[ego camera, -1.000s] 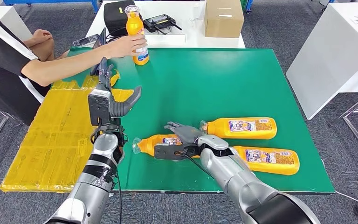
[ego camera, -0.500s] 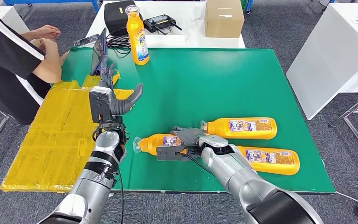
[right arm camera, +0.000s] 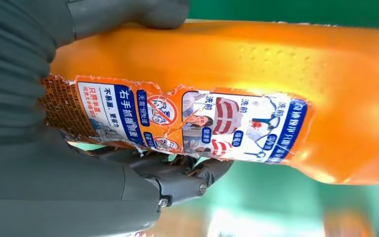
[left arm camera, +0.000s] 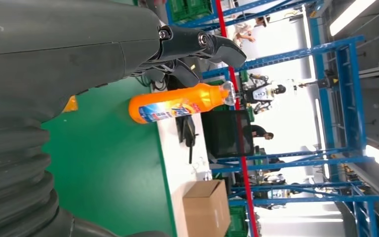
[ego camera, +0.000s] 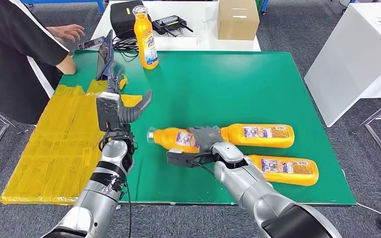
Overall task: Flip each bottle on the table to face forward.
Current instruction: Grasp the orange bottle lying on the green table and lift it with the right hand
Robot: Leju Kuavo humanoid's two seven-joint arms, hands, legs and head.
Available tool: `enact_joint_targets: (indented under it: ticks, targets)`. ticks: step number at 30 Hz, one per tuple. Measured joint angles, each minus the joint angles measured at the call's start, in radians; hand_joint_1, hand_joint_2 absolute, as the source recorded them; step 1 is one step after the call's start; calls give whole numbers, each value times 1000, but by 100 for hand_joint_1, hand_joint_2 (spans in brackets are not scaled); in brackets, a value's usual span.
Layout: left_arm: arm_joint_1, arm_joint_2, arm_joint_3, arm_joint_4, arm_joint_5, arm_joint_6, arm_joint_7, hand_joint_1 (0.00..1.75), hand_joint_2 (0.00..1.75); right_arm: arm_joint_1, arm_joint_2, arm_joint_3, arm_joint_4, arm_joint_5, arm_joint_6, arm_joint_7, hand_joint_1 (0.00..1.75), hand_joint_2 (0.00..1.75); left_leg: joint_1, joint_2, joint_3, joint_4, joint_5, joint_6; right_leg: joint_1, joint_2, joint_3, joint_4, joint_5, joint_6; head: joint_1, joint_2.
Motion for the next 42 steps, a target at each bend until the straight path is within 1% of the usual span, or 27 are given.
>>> enact_joint_targets:
  ticks: [2, 3, 4, 6, 9, 12, 18, 21, 23, 27, 29, 31, 32, 36, 37, 39, 42]
  targets:
    - [19, 0, 2, -25, -14, -7, 10, 0, 175, 18, 8, -13, -43, 15, -183, 0, 175, 175, 0, 1, 0, 0, 0, 0, 0, 0, 0, 0, 0, 0, 0, 0]
    - [28, 0, 3, -36, -19, -11, 13, 0, 175, 32, 11, -26, -77, 17, -250, -9, 175, 175, 0, 1, 0, 0, 0, 0, 0, 0, 0, 0, 0, 0, 0, 0]
    - [36, 0, 4, -47, -24, -15, 14, 0, 175, 49, 12, -44, -119, 17, -302, -21, 175, 175, 0, 0, 0, 0, 0, 0, 1, 0, 0, 0, 0, 0, 0, 0]
    - [52, 0, 5, -67, -30, -22, 16, 0, 175, 91, 12, -92, -216, 13, -359, -55, 175, 175, 0, -1, 0, 0, 0, 0, 1, 0, 0, 0, 0, 0, 0, 0]
    - [70, 0, 8, -87, -33, -30, 17, 0, 175, 149, 11, -173, -343, 24, -383, -88, 175, 175, 0, -1, -1, 0, 0, 0, 0, 0, 0, 0, 0, 0, 0, 0]
    - [79, 0, 8, -98, -34, -31, 17, 0, 175, 182, 11, -227, -420, 28, -386, -98, 175, 175, -1, -1, -1, 0, 0, 0, 0, 0, 0, -1, 0, 0, 0, 0]
    - [84, 0, 8, -109, -33, -37, 17, 0, 175, 210, 11, -271, -482, 24, -406, -113, 175, 175, -1, -1, 0, 0, 0, 0, 0, 0, 0, -1, 0, 0, 0, 0]
    - [87, 0, 8, -114, -21, -60, 25, 0, 175, 223, 11, -299, -508, 16, -428, -133, 175, 175, 0, -1, 0, 0, 0, 0, 0, 0, 0, -1, 0, 0, 0, 0]
    - [89, 0, 8, -117, 18, -115, 42, 0, 175, 235, 11, -318, -533, 11, -431, -145, 175, 175, 0, -1, 0, 0, 0, 0, 0, 0, 0, -1, 0, 0, 0, 0]
    - [91, 1, 5, -118, 145, -330, 90, 0, 175, 255, 11, -342, -569, -2, -430, -180, 175, 175, -1, -1, -1, 0, 0, 0, 0, 0, 0, -1, 0, 0, 0, 0]
    - [92, 2, 2, -116, 186, -408, 100, 0, 175, 259, 11, -345, -577, -11, -425, -197, 175, 175, -1, -1, 0, 0, 0, 0, 0, 0, 0, -1, 0, 0, 0, 0]
    - [92, 5, -2, -113, 232, -497, 109, 0, 175, 261, 11, -346, -579, -39, -390, -228, 175, 175, -1, -1, 0, 0, 0, 0, 0, 0, 0, -1, 0, 0, 0, 0]
    - [92, 7, -6, -110, 259, -552, 114, 0, 175, 262, 11, -347, -580, -67, -354, -251, 175, 175, -1, -1, 0, 0, 0, 0, 0, 0, 0, -1, 0, 0, 0, 0]
    - [92, 21, -44, -94, 349, -744, 123, 0, 175, 262, 11, -345, -577, -246, -117, -382, 175, 175, 0, -1, -1, 0, 0, 0, 0, 0, 0, -1, 0, 0, 0, 0]
    - [91, 25, -55, -88, 367, -774, 123, 0, 175, 262, 11, -343, -574, -278, -66, -408, 175, 175, 0, -1, -1, 0, 0, 0, 0, 0, 0, -1, 0, 0, 0, 0]
    - [86, 30, -77, -76, 391, -807, 122, 0, 175, 262, 11, -337, -565, -324, 18, -449, 175, 175, 0, -1, -1, 0, 0, 0, 0, 0, 0, -1, 0, 0, 0, 0]
    - [70, 37, -99, -54, 410, -816, 117, 0, 175, 257, 11, -327, -539, -406, 163, -491, 175, 175, 0, -1, -1, 0, 0, 0, 0, 0, 0, -1, 0, 0, 0, 0]
